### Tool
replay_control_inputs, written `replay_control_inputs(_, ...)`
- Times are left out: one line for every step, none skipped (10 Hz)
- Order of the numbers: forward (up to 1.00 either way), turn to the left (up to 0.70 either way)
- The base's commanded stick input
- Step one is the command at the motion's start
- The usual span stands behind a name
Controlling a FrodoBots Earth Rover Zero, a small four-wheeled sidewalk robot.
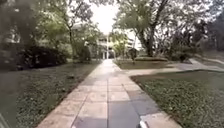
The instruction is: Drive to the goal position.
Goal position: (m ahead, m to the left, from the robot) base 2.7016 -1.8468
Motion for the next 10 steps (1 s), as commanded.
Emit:
replay_control_inputs(1.0, 0.0)
replay_control_inputs(1.0, 0.0)
replay_control_inputs(1.0, 0.0)
replay_control_inputs(1.0, 0.0)
replay_control_inputs(1.0, 0.0)
replay_control_inputs(1.0, 0.0)
replay_control_inputs(1.0, 0.0)
replay_control_inputs(1.0, 0.0)
replay_control_inputs(1.0, 0.0)
replay_control_inputs(1.0, 0.0)
